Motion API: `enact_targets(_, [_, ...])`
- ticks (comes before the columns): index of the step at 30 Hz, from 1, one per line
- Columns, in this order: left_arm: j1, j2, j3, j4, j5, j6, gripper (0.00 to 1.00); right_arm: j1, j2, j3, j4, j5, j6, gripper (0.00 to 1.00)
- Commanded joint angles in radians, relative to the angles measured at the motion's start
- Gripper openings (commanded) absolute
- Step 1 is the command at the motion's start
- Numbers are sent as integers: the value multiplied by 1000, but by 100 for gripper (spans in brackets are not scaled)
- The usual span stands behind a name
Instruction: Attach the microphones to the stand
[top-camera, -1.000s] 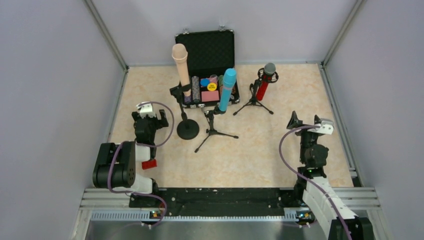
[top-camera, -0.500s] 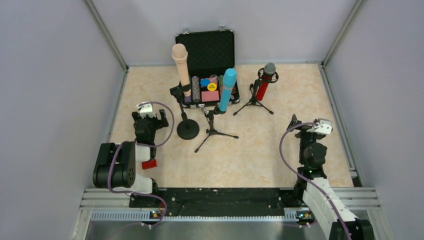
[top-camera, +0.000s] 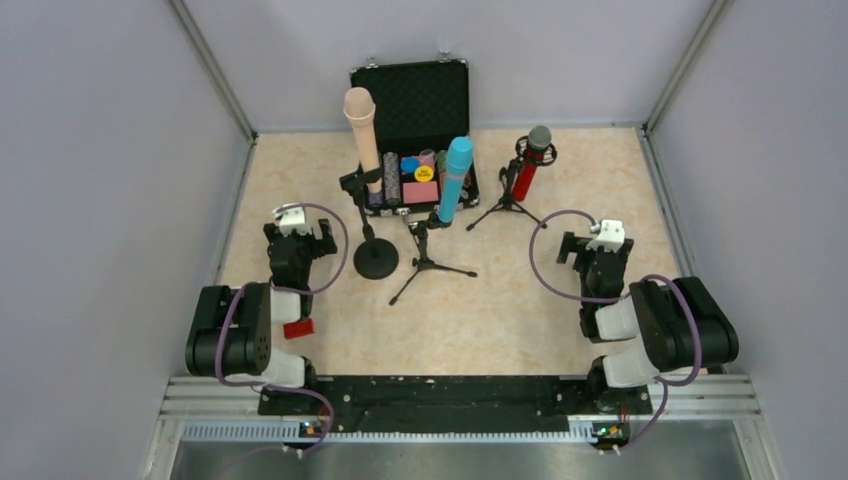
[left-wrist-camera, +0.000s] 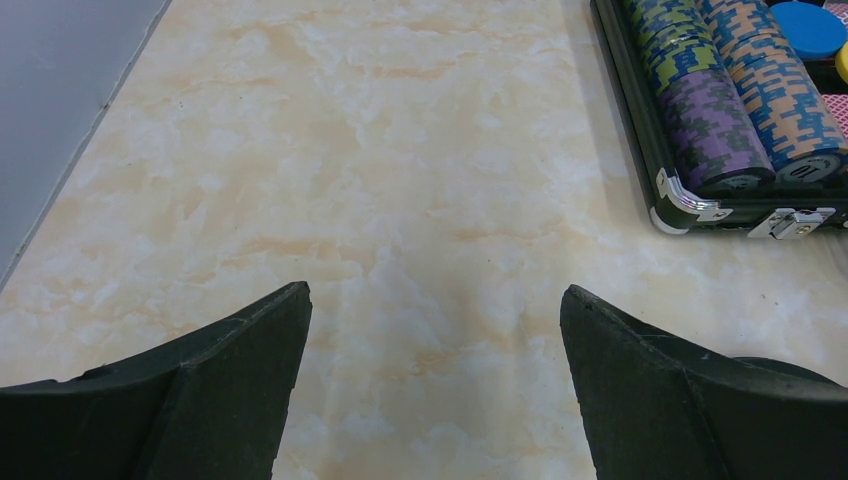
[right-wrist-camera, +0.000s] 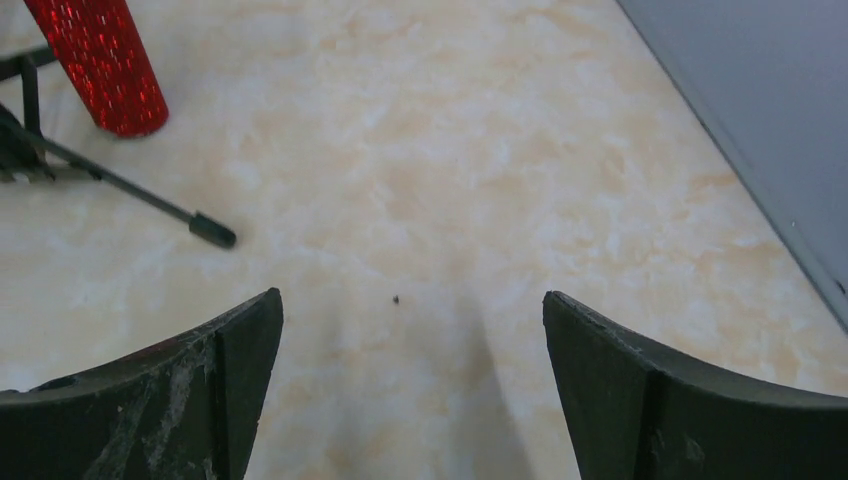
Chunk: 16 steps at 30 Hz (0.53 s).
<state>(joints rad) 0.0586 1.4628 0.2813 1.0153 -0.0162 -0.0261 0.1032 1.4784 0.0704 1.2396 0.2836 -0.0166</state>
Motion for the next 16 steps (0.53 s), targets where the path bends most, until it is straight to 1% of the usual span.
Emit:
enact_targets(1, [5,-2,25,25,-4,-5,99,4,-19,90,18,62,7,99])
enact_targets(2, [5,-2,25,25,-4,-5,99,5,-8,82,68,71,4,99])
enact_targets(4, [5,-3,25,26,-4,-5,99,6,-21,85,41,75,9,99])
enact_targets(6, [5,-1,25,25,-4,-5,99,5,-12,82,64,79,6,99])
enact_targets(16, [6,-4,25,21,5,7,99,5,-15,87,51,75,9,99])
